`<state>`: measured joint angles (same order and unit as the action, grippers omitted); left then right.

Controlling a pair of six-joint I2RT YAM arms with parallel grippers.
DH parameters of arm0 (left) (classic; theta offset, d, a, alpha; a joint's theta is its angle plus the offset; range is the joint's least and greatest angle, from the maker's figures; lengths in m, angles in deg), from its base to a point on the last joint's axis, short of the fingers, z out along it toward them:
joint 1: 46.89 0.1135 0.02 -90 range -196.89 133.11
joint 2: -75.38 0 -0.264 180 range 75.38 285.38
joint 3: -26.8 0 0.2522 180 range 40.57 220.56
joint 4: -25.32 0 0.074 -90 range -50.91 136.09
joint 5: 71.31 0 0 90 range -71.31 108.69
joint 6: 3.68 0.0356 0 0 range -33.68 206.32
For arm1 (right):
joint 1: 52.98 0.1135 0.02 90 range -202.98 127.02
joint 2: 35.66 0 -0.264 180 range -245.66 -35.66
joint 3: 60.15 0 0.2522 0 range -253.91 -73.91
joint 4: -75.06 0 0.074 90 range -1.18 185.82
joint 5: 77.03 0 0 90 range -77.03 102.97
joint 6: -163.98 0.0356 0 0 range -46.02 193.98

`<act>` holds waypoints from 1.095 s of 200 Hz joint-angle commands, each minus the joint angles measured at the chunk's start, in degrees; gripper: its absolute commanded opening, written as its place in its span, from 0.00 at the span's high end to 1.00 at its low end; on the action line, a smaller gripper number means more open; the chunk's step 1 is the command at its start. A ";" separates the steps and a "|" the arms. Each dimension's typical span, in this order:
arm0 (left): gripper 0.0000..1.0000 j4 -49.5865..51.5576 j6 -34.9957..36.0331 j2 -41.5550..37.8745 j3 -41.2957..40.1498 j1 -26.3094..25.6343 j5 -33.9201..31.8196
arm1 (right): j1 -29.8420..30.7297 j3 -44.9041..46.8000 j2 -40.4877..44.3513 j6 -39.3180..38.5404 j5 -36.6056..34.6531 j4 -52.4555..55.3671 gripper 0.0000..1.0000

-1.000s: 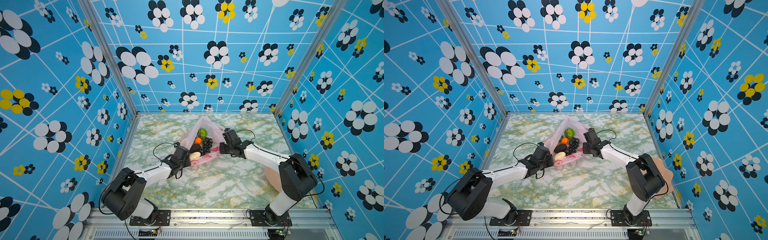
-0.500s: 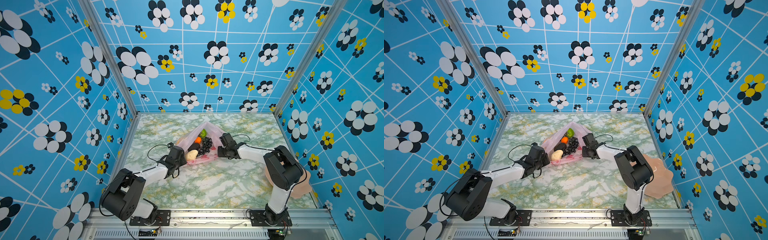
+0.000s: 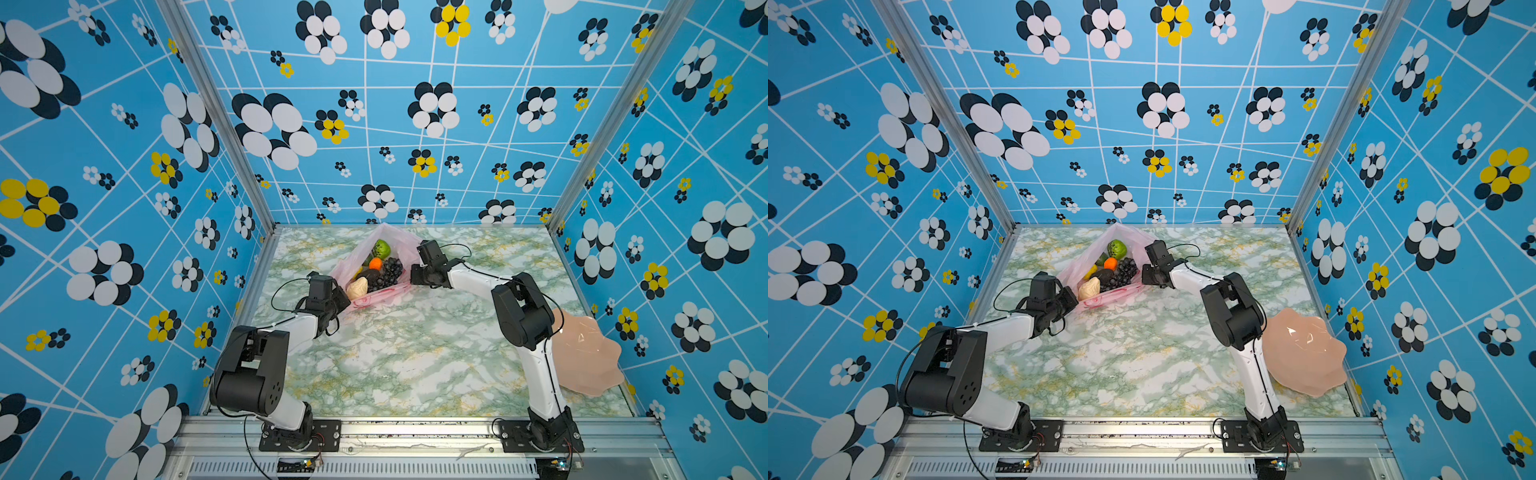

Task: Take fruits out of the plastic bag
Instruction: Move the plastic bag to the top-center of the table.

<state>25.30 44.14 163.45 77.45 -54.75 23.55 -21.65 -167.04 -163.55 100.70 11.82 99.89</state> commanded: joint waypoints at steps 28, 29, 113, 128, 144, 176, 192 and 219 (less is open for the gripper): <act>1.00 -0.78 2.57 0.52 0.24 1.44 3.89 | -1.27 5.92 5.29 -1.47 -2.45 2.25 0.91; 1.00 -0.79 2.59 0.52 0.22 1.44 4.00 | -1.27 6.02 5.38 -1.48 -2.41 2.23 0.91; 1.00 -0.19 5.92 0.35 0.12 0.56 4.37 | -1.33 8.56 12.87 -2.20 0.58 3.70 0.35; 1.00 0.33 7.03 0.63 0.44 -0.26 4.31 | -1.43 9.59 15.73 -2.21 1.35 4.78 0.24; 1.00 1.44 8.18 0.91 1.09 -1.57 4.04 | -1.36 11.56 19.43 -2.44 1.55 5.97 0.19; 1.00 3.21 9.73 0.97 1.23 -2.80 3.68 | -1.36 17.28 27.77 -3.31 -2.82 10.78 0.18; 1.00 3.57 9.56 1.00 0.92 -3.17 3.82 | -1.36 20.72 32.10 -3.74 -7.06 14.43 0.18; 1.00 4.19 9.18 1.14 0.40 -4.13 3.71 | -1.41 27.26 39.43 -4.12 -14.63 20.58 0.18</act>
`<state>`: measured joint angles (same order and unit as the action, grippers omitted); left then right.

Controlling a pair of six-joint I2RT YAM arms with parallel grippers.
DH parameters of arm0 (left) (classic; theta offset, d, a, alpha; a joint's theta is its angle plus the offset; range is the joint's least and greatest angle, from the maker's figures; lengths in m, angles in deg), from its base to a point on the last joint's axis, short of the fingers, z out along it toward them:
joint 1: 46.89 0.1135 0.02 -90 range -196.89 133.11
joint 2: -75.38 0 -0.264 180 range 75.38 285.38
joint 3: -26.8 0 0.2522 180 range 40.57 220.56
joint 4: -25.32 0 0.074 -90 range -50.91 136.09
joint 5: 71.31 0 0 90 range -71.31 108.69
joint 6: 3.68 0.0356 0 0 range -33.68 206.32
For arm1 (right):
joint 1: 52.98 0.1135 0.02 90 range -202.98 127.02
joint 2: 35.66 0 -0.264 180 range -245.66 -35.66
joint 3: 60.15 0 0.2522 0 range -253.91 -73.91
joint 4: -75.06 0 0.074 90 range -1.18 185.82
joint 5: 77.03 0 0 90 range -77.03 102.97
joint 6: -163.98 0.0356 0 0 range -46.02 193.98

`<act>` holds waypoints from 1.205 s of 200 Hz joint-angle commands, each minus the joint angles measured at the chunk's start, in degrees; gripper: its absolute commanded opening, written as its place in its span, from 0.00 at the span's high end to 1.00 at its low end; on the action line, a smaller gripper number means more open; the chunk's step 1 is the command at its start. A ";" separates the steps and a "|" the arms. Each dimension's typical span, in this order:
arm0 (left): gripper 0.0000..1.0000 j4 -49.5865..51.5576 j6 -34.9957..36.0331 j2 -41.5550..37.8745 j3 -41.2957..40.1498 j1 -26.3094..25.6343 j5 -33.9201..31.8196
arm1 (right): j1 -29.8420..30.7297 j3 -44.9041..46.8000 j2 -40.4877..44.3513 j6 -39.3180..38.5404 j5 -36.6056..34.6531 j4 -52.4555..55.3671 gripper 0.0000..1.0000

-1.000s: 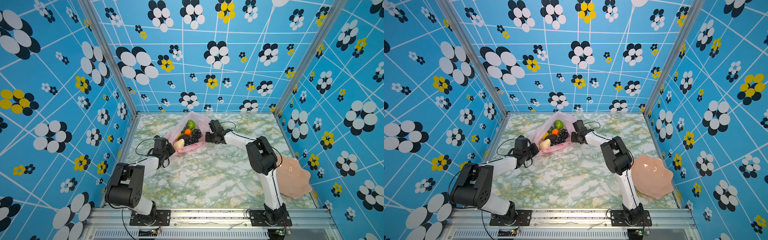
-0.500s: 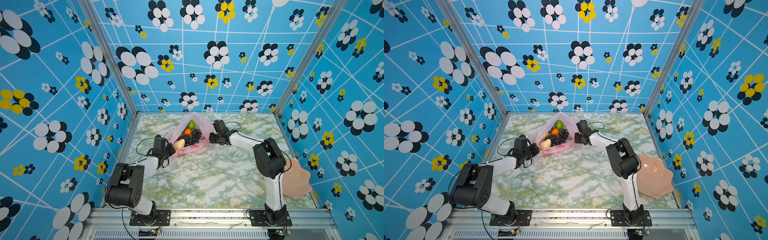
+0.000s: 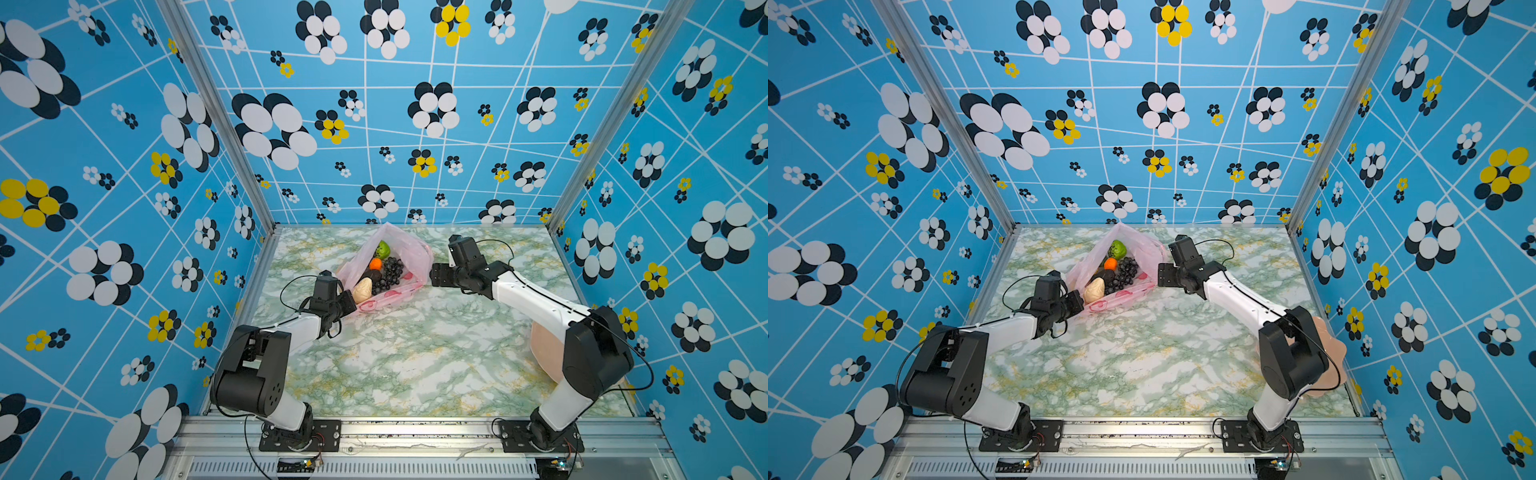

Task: Take fruits out of the plastic bag
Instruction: Move the plastic bag to the top-center of the table, then move the plate to the center of the table.

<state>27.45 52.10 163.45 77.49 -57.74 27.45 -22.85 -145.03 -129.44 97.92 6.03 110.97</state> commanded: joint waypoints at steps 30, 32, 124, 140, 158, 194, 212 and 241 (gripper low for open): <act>1.00 1.74 0.49 -0.25 -0.26 -1.97 -0.39 | -0.98 11.50 12.05 0.71 -16.77 17.13 0.18; 1.00 1.71 0.47 -0.44 -0.30 -2.00 -0.38 | -1.18 11.84 12.39 1.01 -17.14 17.59 0.18; 1.00 2.62 0.17 -6.86 -2.00 -3.00 -0.59 | -7.77 24.22 22.73 17.57 -26.79 33.68 0.20; 1.00 2.61 0.03 -6.77 -1.95 -2.98 -0.10 | -8.67 25.42 22.94 18.76 -24.99 33.79 0.21; 1.00 2.41 -0.02 -6.81 -1.98 -3.11 -0.05 | -9.16 25.64 22.85 19.73 -24.44 34.37 0.22; 1.00 1.94 -0.14 -6.62 -2.14 -3.17 0.21 | -11.73 28.11 21.48 19.99 -19.80 31.62 0.36; 1.00 1.89 -0.16 -6.18 -2.16 -3.19 0.31 | -11.85 28.03 19.25 22.26 -21.52 33.28 0.42; 1.00 2.20 0.21 -6.42 -2.00 -3.12 -0.48 | -11.76 27.40 17.06 23.01 -23.82 33.66 0.51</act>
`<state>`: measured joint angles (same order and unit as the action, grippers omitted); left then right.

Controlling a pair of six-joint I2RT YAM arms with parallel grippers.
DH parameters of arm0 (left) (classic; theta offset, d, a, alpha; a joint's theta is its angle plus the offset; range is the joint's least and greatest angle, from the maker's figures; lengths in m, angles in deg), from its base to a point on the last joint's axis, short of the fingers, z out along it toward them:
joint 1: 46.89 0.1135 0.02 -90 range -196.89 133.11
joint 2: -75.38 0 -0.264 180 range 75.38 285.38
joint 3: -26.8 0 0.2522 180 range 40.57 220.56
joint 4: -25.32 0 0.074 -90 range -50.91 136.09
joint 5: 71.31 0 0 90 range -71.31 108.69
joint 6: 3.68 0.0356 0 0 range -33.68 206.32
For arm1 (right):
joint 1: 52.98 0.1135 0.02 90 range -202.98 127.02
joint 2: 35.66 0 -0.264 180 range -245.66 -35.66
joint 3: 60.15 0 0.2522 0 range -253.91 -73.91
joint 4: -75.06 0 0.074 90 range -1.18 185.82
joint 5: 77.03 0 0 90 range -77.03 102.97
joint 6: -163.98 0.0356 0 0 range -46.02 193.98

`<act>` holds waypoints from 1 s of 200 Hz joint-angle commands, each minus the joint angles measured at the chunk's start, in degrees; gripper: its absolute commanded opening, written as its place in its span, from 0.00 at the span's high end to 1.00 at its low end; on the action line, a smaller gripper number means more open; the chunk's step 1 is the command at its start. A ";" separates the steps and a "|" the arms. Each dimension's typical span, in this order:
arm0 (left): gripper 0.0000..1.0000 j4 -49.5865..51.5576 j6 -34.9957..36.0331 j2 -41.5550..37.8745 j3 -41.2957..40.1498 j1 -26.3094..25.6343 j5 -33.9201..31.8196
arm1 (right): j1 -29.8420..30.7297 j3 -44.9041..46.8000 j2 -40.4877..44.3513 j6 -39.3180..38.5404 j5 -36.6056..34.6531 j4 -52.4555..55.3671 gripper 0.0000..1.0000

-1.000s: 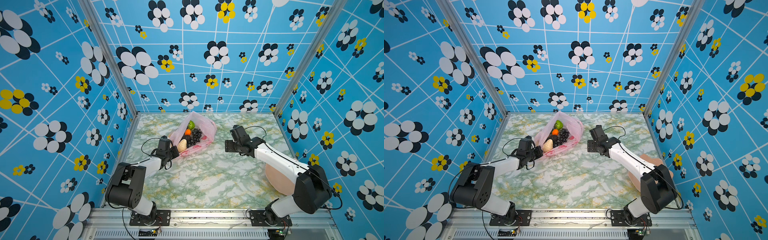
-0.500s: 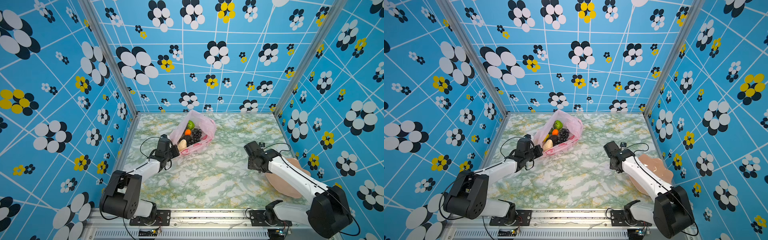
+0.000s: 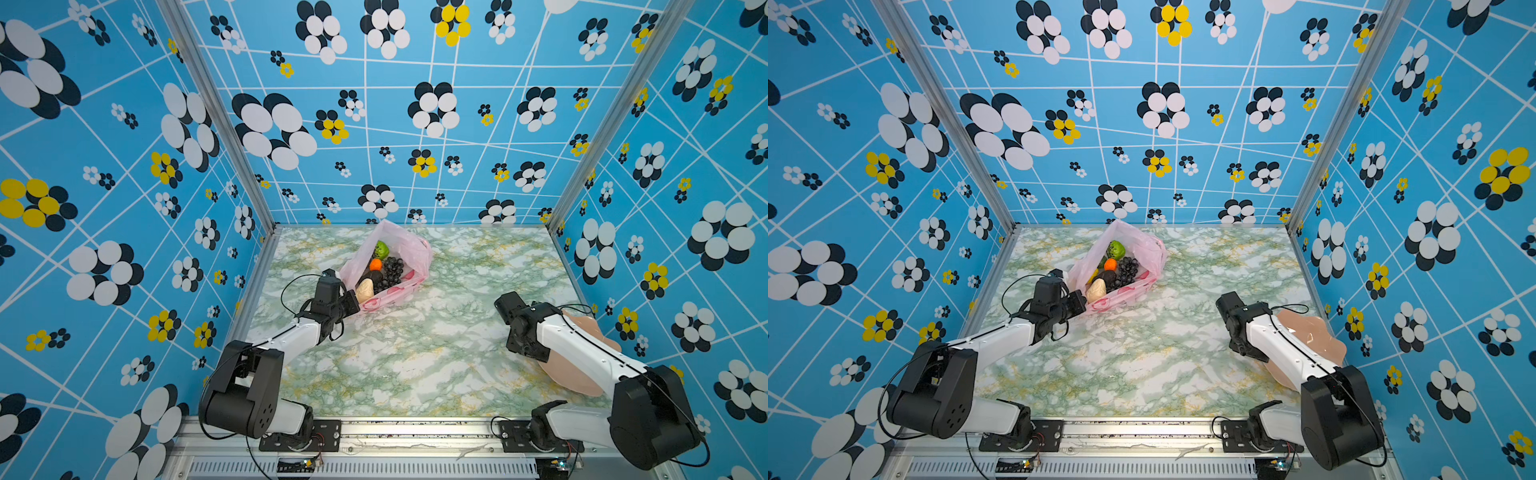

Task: Take fruits out of the plastic bag
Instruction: Move the plate to the center of the table.

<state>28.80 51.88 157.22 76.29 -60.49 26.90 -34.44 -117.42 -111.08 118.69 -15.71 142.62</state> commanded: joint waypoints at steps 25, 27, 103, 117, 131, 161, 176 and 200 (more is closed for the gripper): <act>1.00 1.05 0.68 0.07 -0.60 -0.32 0.05 | -0.18 0.09 -0.71 1.56 -1.99 1.36 0.66; 1.00 1.03 0.69 0.00 -0.62 -0.36 0.10 | -0.18 0.11 -0.70 1.47 -1.99 1.32 0.66; 1.00 0.97 1.31 -0.02 -0.70 -0.33 -0.53 | 2.27 -1.20 -2.17 -0.24 -3.04 0.91 0.85; 1.00 1.01 1.40 0.24 -0.60 -0.54 -0.64 | 4.14 -2.39 -2.44 -0.34 -4.36 1.87 0.85; 1.00 0.95 1.46 0.33 -0.59 -0.48 -0.89 | 5.88 -3.47 -2.34 -0.83 -4.56 2.36 0.86; 1.00 1.16 1.73 0.36 -0.53 -0.54 -1.34 | 9.70 -6.59 -3.29 -2.23 -3.10 2.82 0.94; 1.00 1.32 1.80 0.17 -0.57 -0.43 -1.66 | 12.31 -8.86 -4.29 -3.12 -2.48 3.32 0.94; 1.00 1.46 2.07 -0.27 -0.72 -0.45 -2.20 | 17.31 -13.22 -6.84 -6.19 0.90 3.11 0.95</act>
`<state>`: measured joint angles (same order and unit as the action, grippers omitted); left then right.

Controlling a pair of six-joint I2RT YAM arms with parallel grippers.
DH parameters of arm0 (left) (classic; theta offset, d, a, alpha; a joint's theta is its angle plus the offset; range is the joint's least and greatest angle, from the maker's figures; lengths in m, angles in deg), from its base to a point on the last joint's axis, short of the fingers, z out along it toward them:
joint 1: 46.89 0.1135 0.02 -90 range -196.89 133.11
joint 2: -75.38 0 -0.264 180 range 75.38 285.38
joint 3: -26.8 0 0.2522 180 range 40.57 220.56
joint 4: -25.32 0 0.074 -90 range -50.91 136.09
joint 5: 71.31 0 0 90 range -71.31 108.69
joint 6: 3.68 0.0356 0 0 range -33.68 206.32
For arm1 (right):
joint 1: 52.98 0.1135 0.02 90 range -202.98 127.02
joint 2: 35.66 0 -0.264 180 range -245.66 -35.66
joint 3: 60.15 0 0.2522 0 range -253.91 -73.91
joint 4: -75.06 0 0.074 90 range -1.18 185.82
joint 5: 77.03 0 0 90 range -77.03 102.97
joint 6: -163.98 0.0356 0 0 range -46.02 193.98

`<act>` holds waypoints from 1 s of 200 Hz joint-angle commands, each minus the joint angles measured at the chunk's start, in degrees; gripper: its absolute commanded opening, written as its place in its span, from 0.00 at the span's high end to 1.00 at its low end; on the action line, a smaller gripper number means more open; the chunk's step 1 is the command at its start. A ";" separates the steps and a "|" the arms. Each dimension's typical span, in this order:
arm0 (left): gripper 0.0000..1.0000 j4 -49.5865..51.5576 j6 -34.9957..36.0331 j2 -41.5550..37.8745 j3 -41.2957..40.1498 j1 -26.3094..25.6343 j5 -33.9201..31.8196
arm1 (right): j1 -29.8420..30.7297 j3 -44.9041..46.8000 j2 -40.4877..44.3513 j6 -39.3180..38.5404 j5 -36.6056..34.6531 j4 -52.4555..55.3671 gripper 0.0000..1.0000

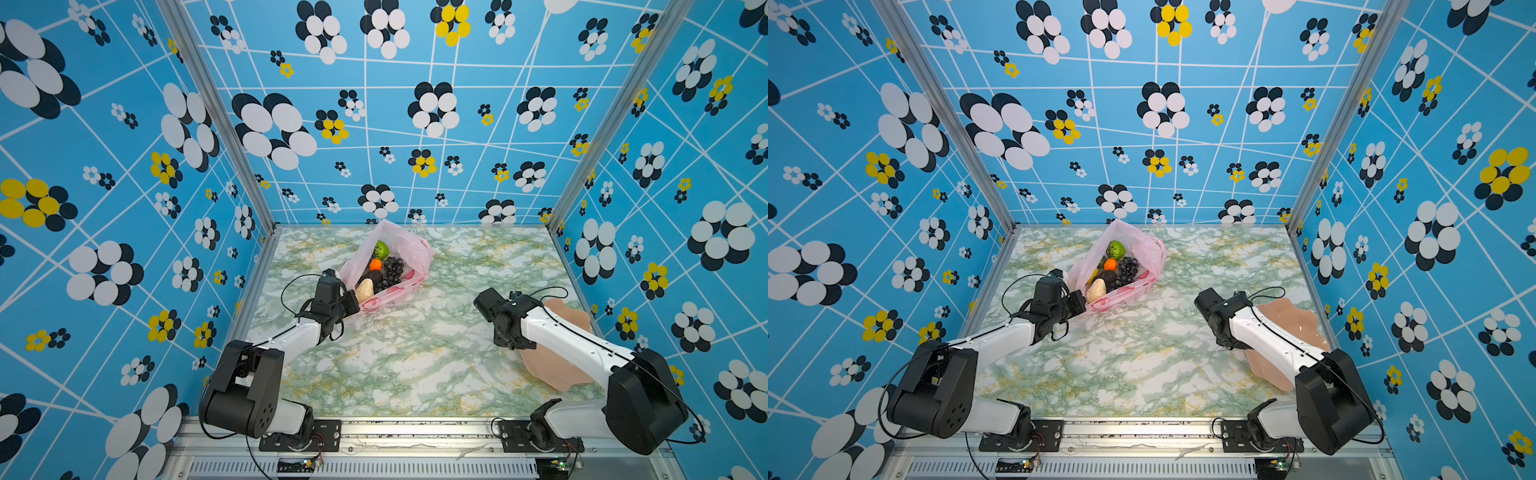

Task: Take fruits out of the plastic bag
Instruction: Move the plate to the center of the table.

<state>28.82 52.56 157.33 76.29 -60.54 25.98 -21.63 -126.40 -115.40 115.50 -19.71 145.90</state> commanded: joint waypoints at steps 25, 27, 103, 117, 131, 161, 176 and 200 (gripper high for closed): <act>1.00 1.49 1.63 -1.28 -1.16 -0.48 -2.11 | 10.08 -9.55 -6.67 -5.35 6.65 1.79 0.95; 1.00 1.48 1.62 -1.38 -1.18 -0.47 -2.11 | 10.53 -10.09 -7.10 -5.49 6.67 2.05 0.95; 1.00 1.78 1.82 -1.71 -1.25 -0.56 -2.81 | 24.49 -23.57 -19.47 -9.08 11.34 3.88 0.96; 1.00 1.88 1.81 -1.67 -1.15 -0.55 -2.92 | 26.20 -26.08 -22.06 -9.31 12.29 3.77 0.96; 1.00 1.91 1.84 -1.71 -1.15 -0.52 -2.89 | 27.99 -28.62 -24.84 -9.98 13.43 3.87 0.96; 1.00 1.95 1.69 -1.92 -1.20 -0.57 -3.20 | 31.51 -35.97 -30.57 -13.31 14.38 7.96 0.95; 1.00 2.09 1.60 -2.14 -1.30 -0.51 -3.20 | 32.85 -38.34 -32.25 -14.42 14.18 9.95 0.96; 1.00 2.18 1.66 -2.30 -1.31 -0.59 -3.32 | 34.04 -38.73 -33.32 -15.73 15.66 9.52 0.96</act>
<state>29.89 53.37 156.56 76.18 -60.84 23.60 11.09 -163.98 -147.07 102.03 -9.53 154.12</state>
